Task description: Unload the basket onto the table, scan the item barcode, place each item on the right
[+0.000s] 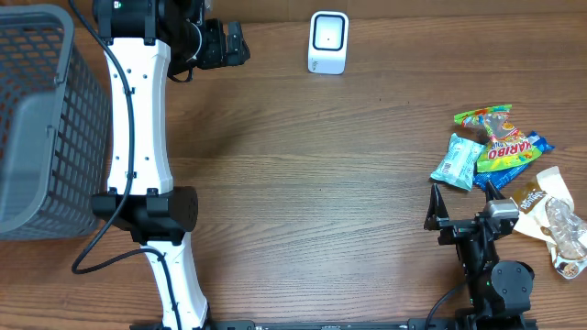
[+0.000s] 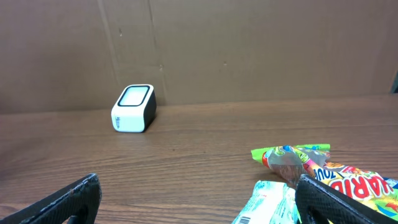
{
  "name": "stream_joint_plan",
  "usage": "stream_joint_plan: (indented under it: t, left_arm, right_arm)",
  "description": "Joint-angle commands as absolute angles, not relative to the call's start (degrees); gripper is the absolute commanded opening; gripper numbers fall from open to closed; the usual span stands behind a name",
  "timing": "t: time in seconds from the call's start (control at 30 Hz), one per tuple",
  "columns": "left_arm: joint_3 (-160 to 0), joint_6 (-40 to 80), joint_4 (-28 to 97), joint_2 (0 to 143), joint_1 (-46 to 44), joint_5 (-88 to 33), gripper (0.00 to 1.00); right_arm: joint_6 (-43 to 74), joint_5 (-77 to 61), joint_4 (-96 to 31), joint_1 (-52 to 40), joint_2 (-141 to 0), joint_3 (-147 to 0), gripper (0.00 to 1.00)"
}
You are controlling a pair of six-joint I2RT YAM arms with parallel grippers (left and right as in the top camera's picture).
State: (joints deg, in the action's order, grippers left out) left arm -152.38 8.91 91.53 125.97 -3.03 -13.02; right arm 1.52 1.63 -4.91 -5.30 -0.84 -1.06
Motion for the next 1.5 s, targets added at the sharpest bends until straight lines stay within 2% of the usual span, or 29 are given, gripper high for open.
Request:
stream_joint_plan:
  t: [0.0, 0.4, 0.6, 0.73, 0.93, 1.1, 1.23, 1.47]
  left_arm:
    - [-152.4, 9.2, 91.5, 124.4, -3.8, -12.9, 1.00]
    - [-152.3, 9.0, 88.9, 122.3, -4.8, -8.6, 1.00]
    - [-141.3, 1.6, 69.7, 112.6, -10.7, 0.3, 1.00]
    - [-123.8, 1.3, 55.9, 102.0, -12.1, 3.4, 1.00]
    - [-94.0, 1.7, 38.9, 85.1, -8.6, 2.9, 1.00]
    - [-73.0, 1.7, 29.4, 71.4, -5.5, 1.7, 1.00]
    - [-51.5, 1.8, 20.4, 54.2, -2.1, -1.1, 1.00]
    - [-26.8, 1.7, 9.0, 29.3, -1.8, 1.9, 1.00]
  right_arm:
    - [1.6, 1.2, -4.6, -5.6, -0.2, -0.4, 1.00]
    - [1.6, 1.2, -4.6, -5.6, -0.2, -0.4, 1.00]
    - [1.6, 1.2, -4.6, -5.6, -0.2, -0.4, 1.00]
    - [1.6, 1.2, -4.6, -5.6, -0.2, -0.4, 1.00]
    - [1.6, 1.2, -4.6, -5.6, -0.2, -0.4, 1.00]
    - [1.6, 1.2, -4.6, -5.6, -0.2, -0.4, 1.00]
    - [1.6, 1.2, -4.6, -5.6, -0.2, -0.4, 1.00]
    - [1.6, 1.2, -4.6, -5.6, -0.2, -0.4, 1.00]
